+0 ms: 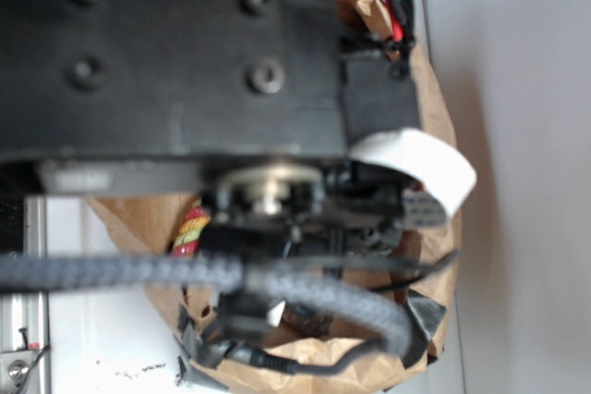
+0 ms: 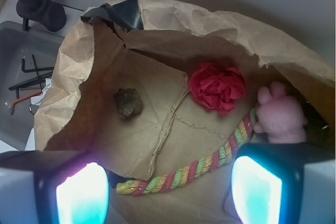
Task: Grab the rock.
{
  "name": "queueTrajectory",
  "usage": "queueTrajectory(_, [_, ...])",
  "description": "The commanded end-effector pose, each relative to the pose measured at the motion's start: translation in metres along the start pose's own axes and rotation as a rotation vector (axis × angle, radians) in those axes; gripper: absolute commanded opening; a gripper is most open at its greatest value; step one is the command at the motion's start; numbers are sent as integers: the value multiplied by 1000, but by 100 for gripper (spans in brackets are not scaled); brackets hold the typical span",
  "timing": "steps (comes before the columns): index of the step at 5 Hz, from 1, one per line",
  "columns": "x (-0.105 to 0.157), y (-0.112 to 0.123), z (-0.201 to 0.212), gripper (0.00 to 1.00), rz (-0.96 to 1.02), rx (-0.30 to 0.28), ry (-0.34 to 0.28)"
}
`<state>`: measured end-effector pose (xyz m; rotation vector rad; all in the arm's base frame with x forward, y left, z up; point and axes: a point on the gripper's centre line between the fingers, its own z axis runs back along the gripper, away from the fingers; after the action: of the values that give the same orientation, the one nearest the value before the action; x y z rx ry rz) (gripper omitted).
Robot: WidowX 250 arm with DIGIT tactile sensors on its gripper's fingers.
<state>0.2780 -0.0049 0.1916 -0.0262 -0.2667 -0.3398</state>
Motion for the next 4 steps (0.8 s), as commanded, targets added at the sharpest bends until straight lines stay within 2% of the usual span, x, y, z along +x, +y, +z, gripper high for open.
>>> queueTrajectory(1, [10,-3,11,100,-245,10,-39])
queueTrajectory(2, [9,7,-8,100,-453,-6,-18])
queueTrajectory(3, [10,10,-9,100,-543,66,-17])
queueTrajectory(4, [9,12,-11,100,-600,68,-18])
